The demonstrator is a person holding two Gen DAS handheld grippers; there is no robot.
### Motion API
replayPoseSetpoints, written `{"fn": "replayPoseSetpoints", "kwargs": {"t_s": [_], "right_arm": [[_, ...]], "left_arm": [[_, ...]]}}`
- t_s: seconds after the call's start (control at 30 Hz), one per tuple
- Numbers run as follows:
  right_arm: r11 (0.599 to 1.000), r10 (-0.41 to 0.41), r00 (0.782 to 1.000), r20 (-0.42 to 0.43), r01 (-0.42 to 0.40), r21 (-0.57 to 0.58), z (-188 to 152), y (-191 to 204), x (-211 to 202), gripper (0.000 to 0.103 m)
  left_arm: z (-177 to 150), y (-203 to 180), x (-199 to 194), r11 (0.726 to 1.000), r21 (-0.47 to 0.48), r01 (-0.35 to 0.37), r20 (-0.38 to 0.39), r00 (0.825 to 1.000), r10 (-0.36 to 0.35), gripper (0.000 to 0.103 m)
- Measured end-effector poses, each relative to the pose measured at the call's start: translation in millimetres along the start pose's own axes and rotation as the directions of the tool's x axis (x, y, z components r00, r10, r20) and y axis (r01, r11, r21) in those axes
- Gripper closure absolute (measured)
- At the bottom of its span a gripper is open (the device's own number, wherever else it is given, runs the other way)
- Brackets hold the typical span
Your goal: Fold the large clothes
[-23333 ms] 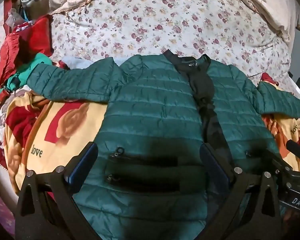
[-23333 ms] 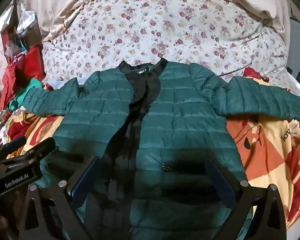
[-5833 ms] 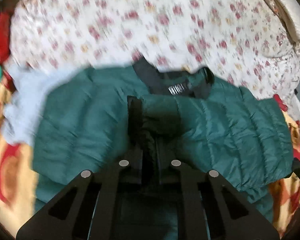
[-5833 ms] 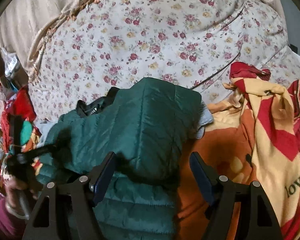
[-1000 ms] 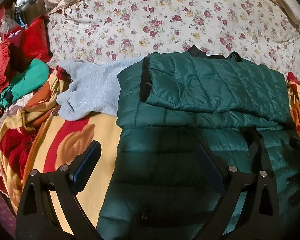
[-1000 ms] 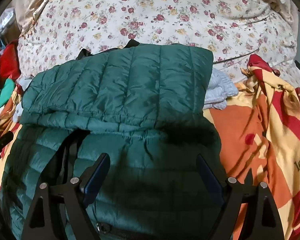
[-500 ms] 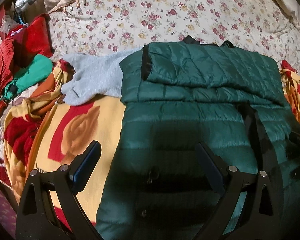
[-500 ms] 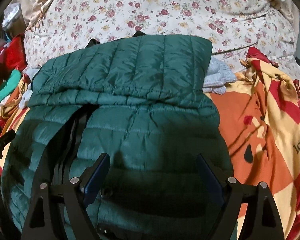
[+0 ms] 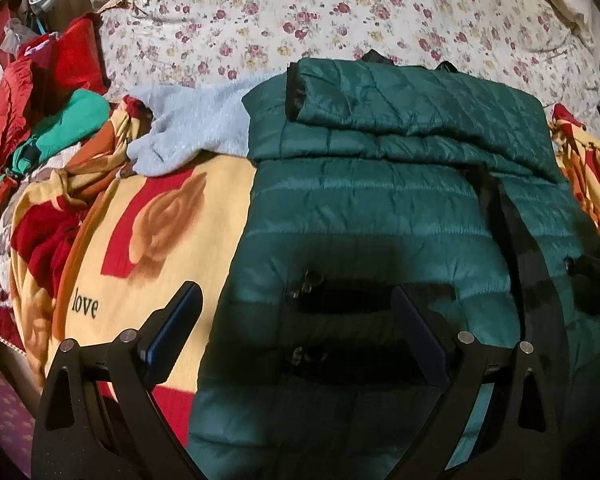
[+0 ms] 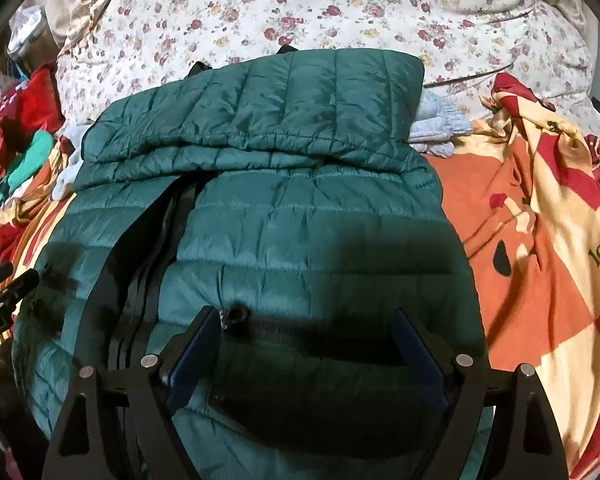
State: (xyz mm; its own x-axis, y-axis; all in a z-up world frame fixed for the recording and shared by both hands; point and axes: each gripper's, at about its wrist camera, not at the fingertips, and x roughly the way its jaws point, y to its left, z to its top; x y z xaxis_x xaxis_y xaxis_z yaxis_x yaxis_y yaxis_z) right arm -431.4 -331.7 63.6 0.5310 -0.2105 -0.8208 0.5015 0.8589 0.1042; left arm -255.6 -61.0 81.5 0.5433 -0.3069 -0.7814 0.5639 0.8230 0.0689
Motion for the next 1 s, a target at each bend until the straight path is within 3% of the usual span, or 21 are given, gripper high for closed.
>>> {"fn": "replayPoseSetpoints", "kwargs": {"t_s": [0.27, 0.6, 0.9, 1.0], "right_arm": [[0.999, 0.019, 1.000, -0.010, -0.020, -0.028, -4, 3, -21, 0.017], [1.000, -0.017, 1.000, -0.004, 0.017, -0.025, -21, -5, -36, 0.017], [1.000, 0.017, 0.993, -0.113, -0.017, -0.001, -57, -42, -47, 0.017], [0.998, 0.045, 0.989, -0.139, -0.039, 0.043, -67, -60, -50, 0.017]], "left_arm": [[-17, 8, -7, 0.999, 0.007, 0.033, -0.023, 0.999, -0.032, 0.008], [-39, 31, -9, 0.985, -0.097, 0.145, -0.104, 0.982, -0.155, 0.008], [-66, 47, -11, 0.973, -0.127, 0.191, -0.180, 0.961, -0.212, 0.008], [-72, 62, -7, 0.960, -0.199, 0.199, -0.194, 0.952, -0.238, 0.008]]}}
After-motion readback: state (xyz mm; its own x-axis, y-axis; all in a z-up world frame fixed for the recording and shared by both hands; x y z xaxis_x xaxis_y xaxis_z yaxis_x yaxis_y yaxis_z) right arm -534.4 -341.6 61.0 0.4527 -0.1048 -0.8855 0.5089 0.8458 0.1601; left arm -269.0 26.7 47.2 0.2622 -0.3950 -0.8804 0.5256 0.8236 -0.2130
